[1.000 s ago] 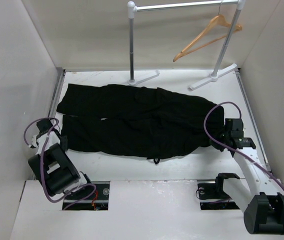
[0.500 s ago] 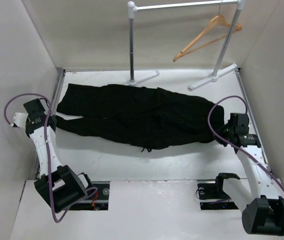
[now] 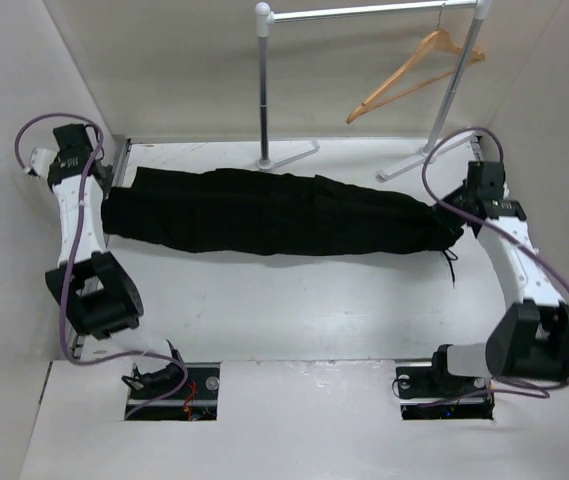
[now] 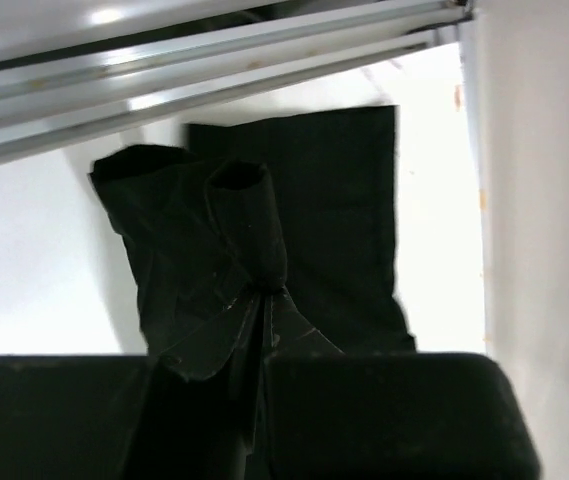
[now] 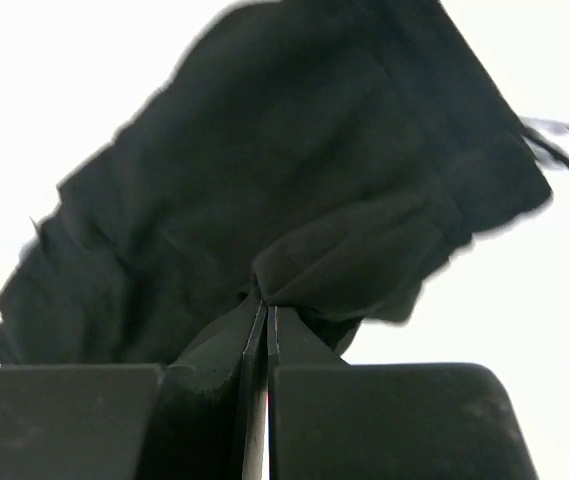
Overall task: Place the trousers on the hanger
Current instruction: Fold the trousers at the center of the board.
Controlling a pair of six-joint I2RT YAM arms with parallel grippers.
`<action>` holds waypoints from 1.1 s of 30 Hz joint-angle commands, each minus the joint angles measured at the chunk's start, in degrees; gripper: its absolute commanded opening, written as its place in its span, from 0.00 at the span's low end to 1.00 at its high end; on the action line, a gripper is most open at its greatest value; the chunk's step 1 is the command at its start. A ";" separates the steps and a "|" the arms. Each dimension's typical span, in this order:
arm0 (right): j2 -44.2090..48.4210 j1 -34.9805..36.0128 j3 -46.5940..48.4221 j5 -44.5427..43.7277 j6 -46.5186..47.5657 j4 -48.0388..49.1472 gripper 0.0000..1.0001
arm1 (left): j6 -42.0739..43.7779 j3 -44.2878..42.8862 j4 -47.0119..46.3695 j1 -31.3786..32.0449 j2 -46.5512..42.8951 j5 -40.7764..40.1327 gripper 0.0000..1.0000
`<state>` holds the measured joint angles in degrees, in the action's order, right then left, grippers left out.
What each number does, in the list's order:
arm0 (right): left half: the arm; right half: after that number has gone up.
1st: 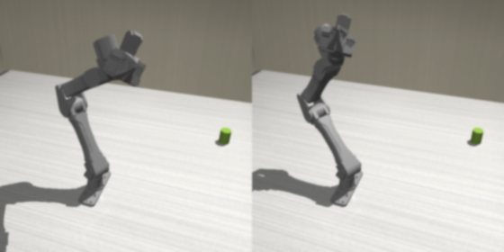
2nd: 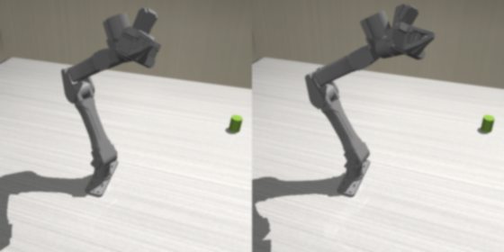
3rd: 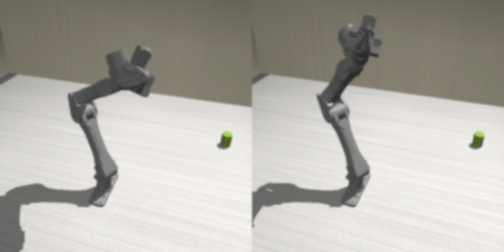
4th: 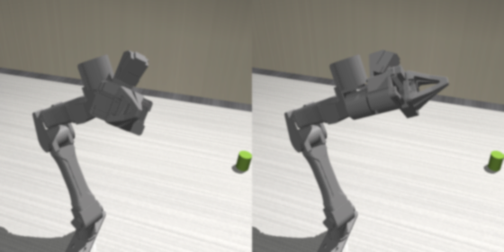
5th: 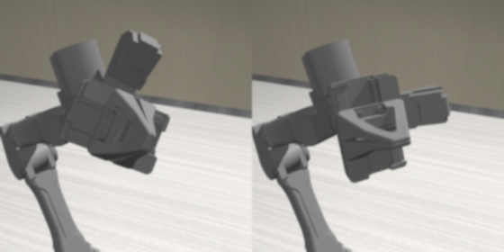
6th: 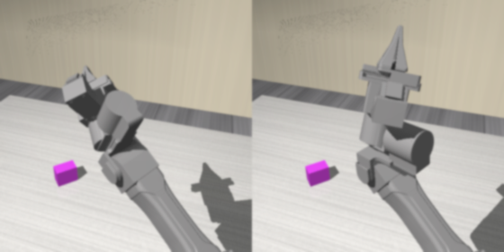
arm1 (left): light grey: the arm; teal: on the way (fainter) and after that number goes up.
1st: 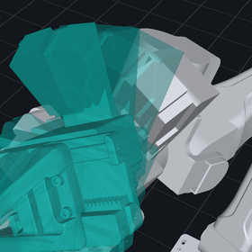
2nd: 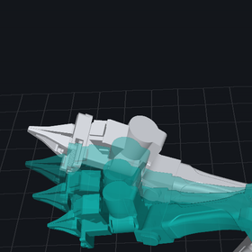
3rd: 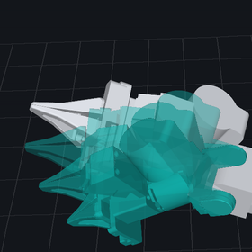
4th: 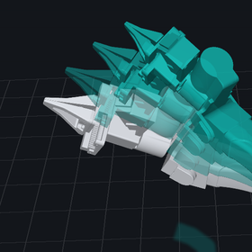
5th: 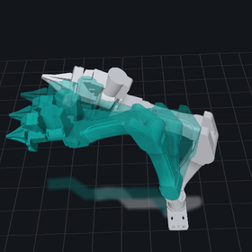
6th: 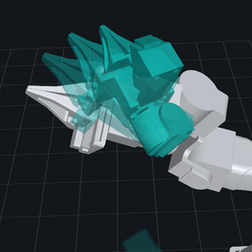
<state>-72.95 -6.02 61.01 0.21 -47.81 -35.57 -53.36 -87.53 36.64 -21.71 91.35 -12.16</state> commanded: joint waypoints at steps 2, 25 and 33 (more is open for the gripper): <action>-9.64 -1.05 11.47 -4.69 1.14 5.16 0.04 | 0.80 -11.85 -2.45 1.71 9.17 -5.94 0.00; -22.27 4.47 18.31 -7.42 2.55 9.36 0.46 | 3.19 -2.28 -16.51 5.76 12.31 -1.99 0.45; -11.25 2.65 -3.61 -3.46 0.26 16.85 0.34 | -2.88 26.61 -31.61 3.04 2.34 14.26 0.52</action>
<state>-84.25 -0.91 60.53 -4.10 -47.03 -25.12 -53.41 -65.39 13.43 -17.96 93.23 -5.74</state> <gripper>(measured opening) 0.303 0.511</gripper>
